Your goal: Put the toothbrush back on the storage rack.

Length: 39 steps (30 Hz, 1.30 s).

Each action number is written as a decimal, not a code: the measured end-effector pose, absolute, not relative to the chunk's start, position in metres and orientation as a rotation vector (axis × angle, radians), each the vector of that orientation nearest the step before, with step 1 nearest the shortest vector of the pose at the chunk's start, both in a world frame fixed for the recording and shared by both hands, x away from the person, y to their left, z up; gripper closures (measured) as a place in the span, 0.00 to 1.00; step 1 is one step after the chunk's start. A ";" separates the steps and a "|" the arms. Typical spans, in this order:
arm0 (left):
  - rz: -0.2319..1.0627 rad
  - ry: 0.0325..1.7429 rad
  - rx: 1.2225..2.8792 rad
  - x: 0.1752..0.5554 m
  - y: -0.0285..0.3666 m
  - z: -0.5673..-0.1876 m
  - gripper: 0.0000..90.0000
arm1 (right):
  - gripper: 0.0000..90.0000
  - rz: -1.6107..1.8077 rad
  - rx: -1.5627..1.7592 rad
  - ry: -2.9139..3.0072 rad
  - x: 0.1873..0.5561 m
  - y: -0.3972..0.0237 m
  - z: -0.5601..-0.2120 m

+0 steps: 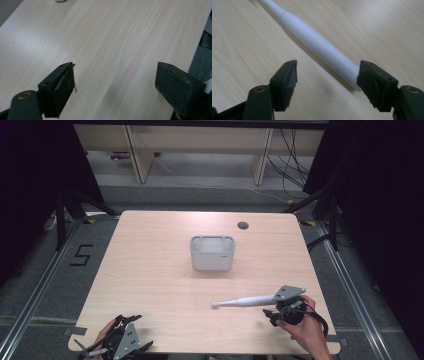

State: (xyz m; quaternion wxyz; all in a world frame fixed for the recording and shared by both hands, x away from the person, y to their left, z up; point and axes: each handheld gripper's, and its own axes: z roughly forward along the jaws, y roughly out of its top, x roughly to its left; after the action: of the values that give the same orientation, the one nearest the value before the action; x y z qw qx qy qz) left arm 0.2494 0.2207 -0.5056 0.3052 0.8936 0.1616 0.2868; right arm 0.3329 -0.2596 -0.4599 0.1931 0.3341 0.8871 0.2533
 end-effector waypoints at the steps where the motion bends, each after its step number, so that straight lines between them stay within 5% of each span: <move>1: 0.742 0.423 2.375 0.249 0.221 -0.505 0.17 | 0.36 0.696 0.923 2.496 0.335 -0.257 -0.459; 39: 0.755 0.419 2.374 0.249 0.222 -0.504 0.17 | 0.51 0.458 0.648 2.796 0.391 -0.196 -0.471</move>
State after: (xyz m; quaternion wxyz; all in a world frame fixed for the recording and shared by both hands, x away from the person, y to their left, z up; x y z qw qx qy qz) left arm 0.2488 0.2216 -0.5045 0.3030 0.8956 0.1581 0.2849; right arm 0.3907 -0.1963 -0.4710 0.1174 0.2215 0.9553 0.1567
